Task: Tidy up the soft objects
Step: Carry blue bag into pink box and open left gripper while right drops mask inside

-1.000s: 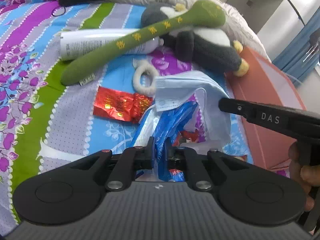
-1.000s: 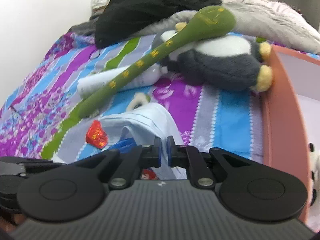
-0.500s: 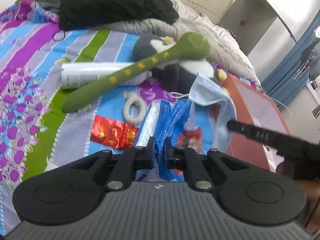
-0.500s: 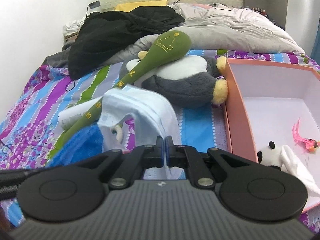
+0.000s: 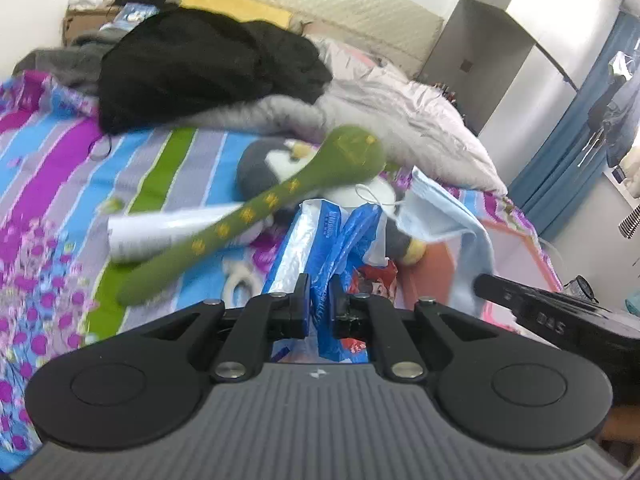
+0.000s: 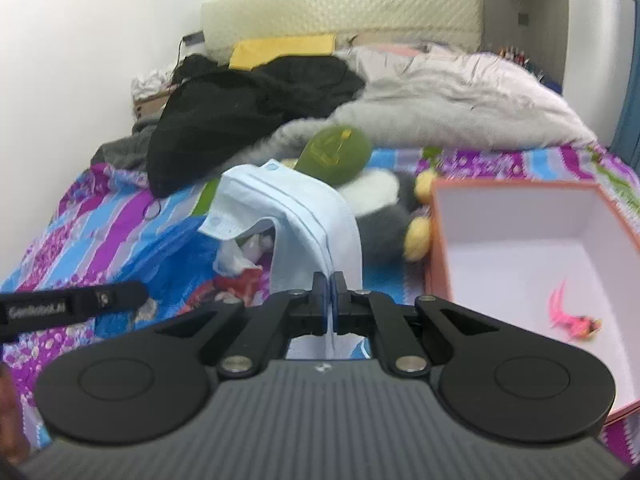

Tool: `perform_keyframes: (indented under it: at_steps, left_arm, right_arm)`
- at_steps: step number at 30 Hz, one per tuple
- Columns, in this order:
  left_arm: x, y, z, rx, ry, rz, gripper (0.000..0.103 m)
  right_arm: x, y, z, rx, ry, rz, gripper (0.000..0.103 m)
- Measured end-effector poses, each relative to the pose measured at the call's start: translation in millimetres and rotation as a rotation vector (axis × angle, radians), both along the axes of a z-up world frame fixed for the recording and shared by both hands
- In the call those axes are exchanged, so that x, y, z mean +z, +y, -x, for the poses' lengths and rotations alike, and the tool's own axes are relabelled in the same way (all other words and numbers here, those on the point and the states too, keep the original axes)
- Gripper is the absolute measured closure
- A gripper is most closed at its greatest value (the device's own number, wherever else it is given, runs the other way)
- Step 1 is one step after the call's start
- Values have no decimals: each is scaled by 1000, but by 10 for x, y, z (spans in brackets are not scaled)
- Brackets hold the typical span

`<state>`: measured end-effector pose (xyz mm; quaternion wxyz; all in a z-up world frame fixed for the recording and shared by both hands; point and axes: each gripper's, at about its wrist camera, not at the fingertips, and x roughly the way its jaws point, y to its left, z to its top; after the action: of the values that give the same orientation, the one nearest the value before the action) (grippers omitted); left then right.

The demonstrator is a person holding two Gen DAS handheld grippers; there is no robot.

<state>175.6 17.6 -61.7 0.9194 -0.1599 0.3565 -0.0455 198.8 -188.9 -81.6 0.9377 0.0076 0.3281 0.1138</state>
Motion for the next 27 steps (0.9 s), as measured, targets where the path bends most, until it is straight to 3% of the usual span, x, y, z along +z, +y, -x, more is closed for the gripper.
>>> perform_keyframes:
  at_steps: [9,15,19,27]
  left_arm:
    - [564,-469,-199,-79,-72,28,93]
    - [787,-1074,-301,-167,-104,17,93]
    - [771,-1496,-458,-231,-82,18,93]
    - [373,-2332,-986,-338,63,18,93]
  right_arm:
    - [542,-445,219,-60,-101,-7,98]
    - [746,-855,397,-128,-146,-4,98]
    - [719,-1233,384,-201,-135,1,98]
    - [277,-2001,78,-348,25,15,98]
